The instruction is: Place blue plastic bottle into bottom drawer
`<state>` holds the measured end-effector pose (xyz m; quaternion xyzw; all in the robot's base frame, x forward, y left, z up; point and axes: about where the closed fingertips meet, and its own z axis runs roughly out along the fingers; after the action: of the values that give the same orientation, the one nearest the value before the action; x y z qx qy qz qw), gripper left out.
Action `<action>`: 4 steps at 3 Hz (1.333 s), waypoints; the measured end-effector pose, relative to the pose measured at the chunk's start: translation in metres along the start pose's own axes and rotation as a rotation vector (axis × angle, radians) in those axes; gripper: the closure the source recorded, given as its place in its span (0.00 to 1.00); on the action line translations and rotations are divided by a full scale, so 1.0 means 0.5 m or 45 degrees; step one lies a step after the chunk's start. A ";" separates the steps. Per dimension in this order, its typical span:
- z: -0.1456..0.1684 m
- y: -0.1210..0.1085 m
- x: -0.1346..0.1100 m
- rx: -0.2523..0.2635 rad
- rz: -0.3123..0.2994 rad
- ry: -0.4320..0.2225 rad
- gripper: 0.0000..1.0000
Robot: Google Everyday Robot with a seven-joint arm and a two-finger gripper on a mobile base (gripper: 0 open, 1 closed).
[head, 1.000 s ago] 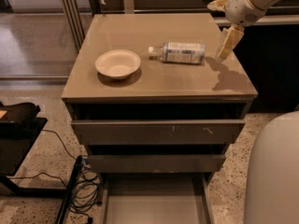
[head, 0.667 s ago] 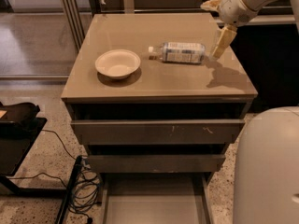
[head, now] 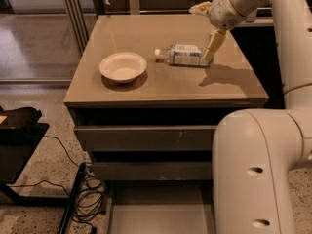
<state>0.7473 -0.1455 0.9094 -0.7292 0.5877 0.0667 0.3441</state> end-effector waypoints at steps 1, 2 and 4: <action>0.044 0.011 -0.023 -0.071 0.036 -0.051 0.00; 0.086 0.029 -0.019 -0.154 0.105 -0.032 0.00; 0.126 0.044 0.005 -0.215 0.225 0.025 0.00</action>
Offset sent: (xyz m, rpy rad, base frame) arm 0.0530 -0.0032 -0.0092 -0.0544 0.3348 0.0384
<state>0.7475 -0.1126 0.8515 -0.7015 0.6455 0.1388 0.2684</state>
